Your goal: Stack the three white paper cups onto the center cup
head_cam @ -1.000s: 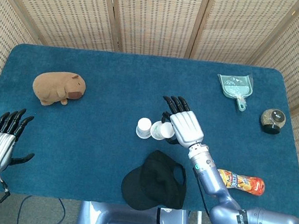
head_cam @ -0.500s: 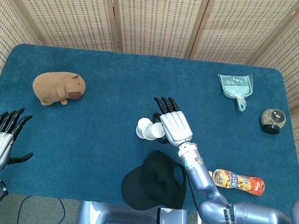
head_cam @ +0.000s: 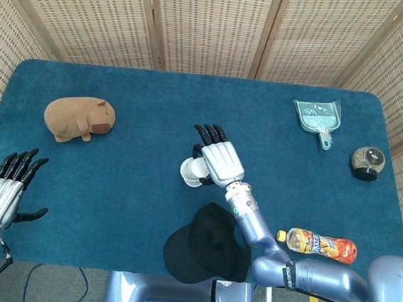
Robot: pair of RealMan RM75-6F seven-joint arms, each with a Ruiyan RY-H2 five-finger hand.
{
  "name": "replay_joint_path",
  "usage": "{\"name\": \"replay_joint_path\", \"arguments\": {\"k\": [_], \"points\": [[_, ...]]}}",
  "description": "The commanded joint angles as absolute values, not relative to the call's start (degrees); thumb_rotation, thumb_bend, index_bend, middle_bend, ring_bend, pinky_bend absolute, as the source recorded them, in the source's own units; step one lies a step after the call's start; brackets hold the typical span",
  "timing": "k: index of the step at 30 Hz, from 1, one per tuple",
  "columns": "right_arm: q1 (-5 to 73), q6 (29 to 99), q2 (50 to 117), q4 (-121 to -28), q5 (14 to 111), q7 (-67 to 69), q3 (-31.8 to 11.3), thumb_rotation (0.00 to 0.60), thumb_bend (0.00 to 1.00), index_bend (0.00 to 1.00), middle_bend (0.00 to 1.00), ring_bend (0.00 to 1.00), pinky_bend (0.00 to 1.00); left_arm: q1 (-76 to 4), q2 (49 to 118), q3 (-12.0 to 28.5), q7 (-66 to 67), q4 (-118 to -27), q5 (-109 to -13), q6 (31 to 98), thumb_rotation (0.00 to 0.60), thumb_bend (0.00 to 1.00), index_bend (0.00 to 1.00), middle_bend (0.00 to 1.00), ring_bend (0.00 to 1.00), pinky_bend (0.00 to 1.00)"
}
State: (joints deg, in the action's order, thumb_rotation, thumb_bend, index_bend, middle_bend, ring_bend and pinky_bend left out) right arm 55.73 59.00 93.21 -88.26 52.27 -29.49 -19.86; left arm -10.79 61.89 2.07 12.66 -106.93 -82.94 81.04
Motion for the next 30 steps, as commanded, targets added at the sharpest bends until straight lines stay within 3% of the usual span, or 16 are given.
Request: {"name": "replay_joint_path", "arguments": {"k": [1,3,12,22,30], "points": [[57.2,57.9,94.6,-86.0,51.6,-30.3,-20.2,0.600,0.14,0.27,0.02,0.00,0.00,-10.8,61.9,2.1,12.7,-106.9,-83.0,81.0,0.600,0.10,0.11,0.00,0.00,0.00],[57.5,57.9,94.8,-85.7,50.8,-31.0,-20.0,0.600,0.13,0.19,0.00,0.00,0.00,-10.8,61.9,2.1,12.5,-106.9,-83.0,80.9,0.600,0.10,0.11,0.00,0.00,0.00],[54.0,60.2,92.4,-88.1,50.6,-29.8,-17.4,0.600,0.13,0.19,0.00,0.00,0.00,-10.6,62.2,1.8,13.4,-106.9,-83.6,80.9,0.600,0.10,0.11,0.00,0.00,0.00],[44.0,67.4,85.4,-93.4,59.1,-23.2,-10.4,0.600,0.13,0.18,0.00,0.00,0.00,-10.1,62.7,1.2,14.5,-106.7,-85.6,81.9,0.600,0.10,0.10,0.00,0.00,0.00],[35.3,75.1,79.3,-94.0,66.4,-20.7,-4.6,0.600,0.13,0.08,0.00,0.00,0.00,-9.0,64.5,0.2,16.9,-106.5,-86.4,82.7,0.600,0.10,0.00,0.00,0.00,0.00]]}}
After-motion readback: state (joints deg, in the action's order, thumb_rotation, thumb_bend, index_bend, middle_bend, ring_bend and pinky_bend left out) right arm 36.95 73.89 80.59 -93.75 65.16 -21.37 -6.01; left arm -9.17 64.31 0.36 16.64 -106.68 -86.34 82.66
